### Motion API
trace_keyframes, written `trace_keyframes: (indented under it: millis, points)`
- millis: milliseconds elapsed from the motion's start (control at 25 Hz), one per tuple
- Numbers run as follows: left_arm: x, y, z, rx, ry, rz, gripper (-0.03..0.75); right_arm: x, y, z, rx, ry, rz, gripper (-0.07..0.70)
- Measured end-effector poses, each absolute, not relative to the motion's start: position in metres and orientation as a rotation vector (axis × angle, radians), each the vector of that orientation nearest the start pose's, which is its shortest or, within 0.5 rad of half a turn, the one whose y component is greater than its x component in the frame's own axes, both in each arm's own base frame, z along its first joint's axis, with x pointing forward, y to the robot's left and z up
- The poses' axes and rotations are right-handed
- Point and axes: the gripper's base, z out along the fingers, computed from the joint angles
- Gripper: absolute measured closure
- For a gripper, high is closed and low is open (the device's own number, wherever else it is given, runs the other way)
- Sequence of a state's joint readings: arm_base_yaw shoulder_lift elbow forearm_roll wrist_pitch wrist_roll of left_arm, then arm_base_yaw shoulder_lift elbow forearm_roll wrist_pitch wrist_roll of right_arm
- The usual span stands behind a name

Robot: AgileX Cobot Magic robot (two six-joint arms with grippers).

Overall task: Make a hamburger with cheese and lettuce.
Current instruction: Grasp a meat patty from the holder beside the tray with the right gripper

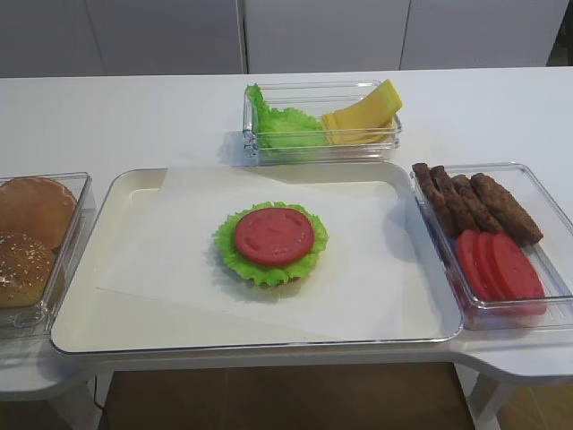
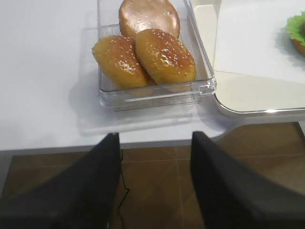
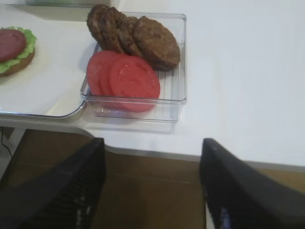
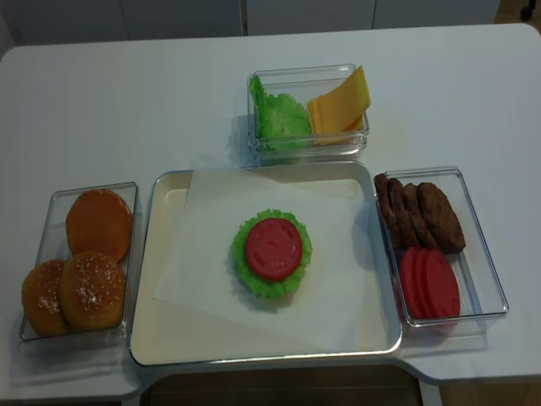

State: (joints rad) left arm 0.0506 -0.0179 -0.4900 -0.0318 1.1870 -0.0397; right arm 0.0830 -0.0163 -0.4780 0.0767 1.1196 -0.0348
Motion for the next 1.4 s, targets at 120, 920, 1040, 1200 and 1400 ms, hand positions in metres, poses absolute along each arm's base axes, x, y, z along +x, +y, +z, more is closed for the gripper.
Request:
trace_keyframes:
  millis: [120, 920, 1040, 1200, 1400]
  points:
    - [-0.012, -0.003, 0.265, -0.094, 2.160, -0.032, 0.358, -0.008, 0.009, 0.269, -0.112, 2.089, 0.177, 0.164]
    - [-0.012, -0.003, 0.265, -0.094, 2.160, -0.032, 0.358, 0.066, 0.025, 0.332, 0.018, 2.148, 0.405, 0.216]
    - [-0.012, -0.003, 0.265, -0.094, 2.160, -0.032, 0.356, 0.092, 0.027, 0.344, 0.029, 2.197, 0.407, 0.216]
    - [-0.012, -0.003, 0.265, -0.094, 2.160, -0.032, 0.357, 0.129, 0.031, 0.361, -0.002, 2.246, 0.404, 0.216]
    - [-0.012, -0.003, 0.265, -0.094, 2.160, -0.032, 0.357, 0.172, 0.040, 0.372, -0.037, 2.303, 0.449, 0.216]
